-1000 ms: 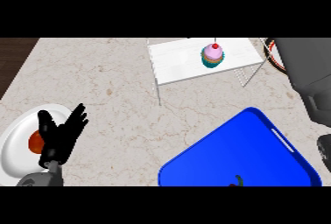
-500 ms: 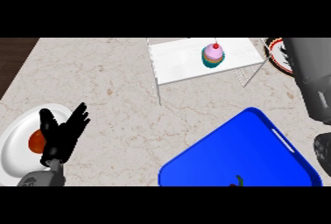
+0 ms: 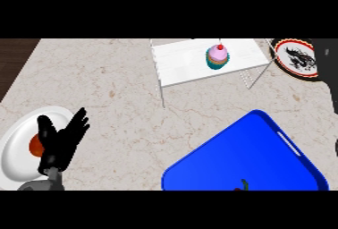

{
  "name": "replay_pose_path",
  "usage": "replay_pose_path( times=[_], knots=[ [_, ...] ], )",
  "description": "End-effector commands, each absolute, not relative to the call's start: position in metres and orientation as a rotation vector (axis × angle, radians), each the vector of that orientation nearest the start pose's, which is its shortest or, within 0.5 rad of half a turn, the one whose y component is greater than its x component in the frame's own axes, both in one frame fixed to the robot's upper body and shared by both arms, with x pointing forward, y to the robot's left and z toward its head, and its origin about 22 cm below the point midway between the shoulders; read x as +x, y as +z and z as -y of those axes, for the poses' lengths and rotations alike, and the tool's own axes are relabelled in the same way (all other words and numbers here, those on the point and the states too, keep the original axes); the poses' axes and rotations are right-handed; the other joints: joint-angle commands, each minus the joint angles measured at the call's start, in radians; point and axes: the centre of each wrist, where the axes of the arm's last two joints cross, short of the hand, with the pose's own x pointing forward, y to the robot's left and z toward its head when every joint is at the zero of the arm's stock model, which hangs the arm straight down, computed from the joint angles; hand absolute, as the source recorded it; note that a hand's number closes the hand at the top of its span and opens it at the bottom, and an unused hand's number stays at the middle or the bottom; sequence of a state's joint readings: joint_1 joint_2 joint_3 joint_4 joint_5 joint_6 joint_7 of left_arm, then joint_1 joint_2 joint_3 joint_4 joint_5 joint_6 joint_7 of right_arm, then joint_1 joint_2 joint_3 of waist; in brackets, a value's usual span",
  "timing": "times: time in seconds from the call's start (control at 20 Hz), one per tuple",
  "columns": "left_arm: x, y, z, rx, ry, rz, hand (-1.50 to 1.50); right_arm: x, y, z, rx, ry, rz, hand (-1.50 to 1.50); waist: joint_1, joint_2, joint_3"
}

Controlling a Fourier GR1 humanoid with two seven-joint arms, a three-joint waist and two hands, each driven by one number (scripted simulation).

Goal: Pick the cupcake from the tray and place it in the tiered shelf

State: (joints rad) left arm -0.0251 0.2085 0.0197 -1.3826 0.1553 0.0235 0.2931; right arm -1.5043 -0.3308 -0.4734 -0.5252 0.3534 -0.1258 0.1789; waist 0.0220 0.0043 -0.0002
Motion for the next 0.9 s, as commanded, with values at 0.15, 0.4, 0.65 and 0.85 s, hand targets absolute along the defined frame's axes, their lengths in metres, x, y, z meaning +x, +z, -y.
replay_pose_path(
  times=[0.15,0.4,0.65,0.85],
  knots=[
    [0.266,-0.017,-0.281,0.080,0.023,1.106,0.00,0.459,0.355,0.270,-0.482,-0.174,1.806,-1.50,-0.010,0.005,0.000],
    [0.264,-0.026,-0.281,0.067,0.036,1.131,0.00,0.448,0.359,0.319,-0.479,-0.323,1.759,-1.50,-0.011,0.001,0.000],
    [0.243,-0.031,-0.297,0.083,0.044,1.112,0.00,0.422,0.354,0.397,-0.419,-0.308,1.742,-1.50,0.004,0.004,0.001],
    [0.255,-0.021,-0.293,0.078,0.016,1.132,0.00,0.413,0.354,0.416,-0.418,-0.277,1.771,-1.50,0.004,0.006,0.001]
  ],
)
